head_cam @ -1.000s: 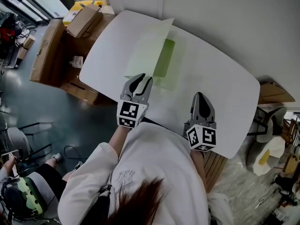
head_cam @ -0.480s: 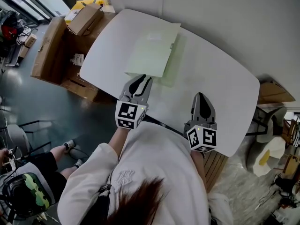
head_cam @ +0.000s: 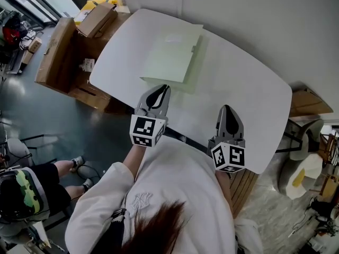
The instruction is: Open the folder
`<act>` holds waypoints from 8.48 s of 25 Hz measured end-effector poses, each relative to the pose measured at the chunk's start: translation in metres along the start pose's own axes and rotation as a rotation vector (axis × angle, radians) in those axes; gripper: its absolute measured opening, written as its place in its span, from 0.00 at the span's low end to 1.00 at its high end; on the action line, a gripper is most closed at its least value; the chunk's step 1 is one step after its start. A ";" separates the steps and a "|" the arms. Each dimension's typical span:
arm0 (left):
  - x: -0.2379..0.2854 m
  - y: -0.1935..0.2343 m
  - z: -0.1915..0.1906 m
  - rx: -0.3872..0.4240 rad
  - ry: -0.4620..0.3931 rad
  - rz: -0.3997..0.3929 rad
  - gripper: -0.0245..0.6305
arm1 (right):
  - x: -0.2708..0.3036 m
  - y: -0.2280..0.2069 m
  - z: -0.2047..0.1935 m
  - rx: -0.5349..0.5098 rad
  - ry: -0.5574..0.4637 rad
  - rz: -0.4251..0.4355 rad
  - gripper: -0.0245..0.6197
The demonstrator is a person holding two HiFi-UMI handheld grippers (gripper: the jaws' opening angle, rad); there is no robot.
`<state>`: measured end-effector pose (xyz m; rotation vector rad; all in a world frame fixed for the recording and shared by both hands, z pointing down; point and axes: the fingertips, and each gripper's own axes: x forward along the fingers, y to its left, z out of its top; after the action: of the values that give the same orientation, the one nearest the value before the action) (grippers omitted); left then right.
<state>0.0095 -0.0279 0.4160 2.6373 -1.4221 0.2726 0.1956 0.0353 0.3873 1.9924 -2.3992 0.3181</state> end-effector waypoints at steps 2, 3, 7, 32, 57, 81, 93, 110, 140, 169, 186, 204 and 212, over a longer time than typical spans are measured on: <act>-0.003 -0.002 0.001 0.001 -0.006 0.004 0.07 | -0.003 0.001 0.000 -0.007 -0.002 0.002 0.05; -0.004 -0.004 0.002 0.001 -0.009 0.006 0.06 | -0.005 0.002 0.000 -0.010 -0.003 0.003 0.05; -0.009 -0.008 0.009 -0.002 -0.025 0.004 0.05 | -0.009 0.003 0.000 -0.016 -0.004 0.010 0.05; -0.073 -0.017 0.031 -0.085 -0.096 0.026 0.05 | -0.042 0.029 0.013 0.022 -0.046 0.067 0.05; -0.092 -0.024 0.032 -0.077 -0.112 0.023 0.05 | -0.065 0.043 0.013 -0.014 -0.032 0.068 0.05; -0.092 -0.008 0.040 -0.142 -0.144 0.040 0.05 | -0.050 0.050 0.006 -0.011 -0.007 0.070 0.05; -0.097 -0.025 0.042 -0.146 -0.153 0.029 0.05 | -0.062 0.045 0.008 -0.010 -0.013 0.071 0.05; -0.102 -0.032 0.048 -0.159 -0.183 0.034 0.05 | -0.065 0.047 0.011 -0.051 -0.014 0.095 0.05; -0.093 -0.036 0.054 -0.157 -0.180 0.027 0.05 | -0.061 0.043 0.012 -0.036 -0.018 0.099 0.05; -0.101 -0.019 0.049 -0.169 -0.180 0.039 0.05 | -0.054 0.060 0.011 -0.051 -0.010 0.110 0.05; -0.099 -0.012 0.054 -0.167 -0.180 0.039 0.05 | -0.047 0.064 0.014 -0.047 -0.008 0.114 0.05; -0.099 -0.014 0.053 -0.167 -0.177 0.038 0.05 | -0.048 0.063 0.013 -0.041 -0.011 0.112 0.05; -0.099 -0.017 0.054 -0.165 -0.180 0.043 0.05 | -0.049 0.060 0.012 -0.044 -0.008 0.117 0.05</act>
<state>-0.0245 0.0506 0.3406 2.5534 -1.4844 -0.0776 0.1485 0.0913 0.3597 1.8432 -2.5099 0.2566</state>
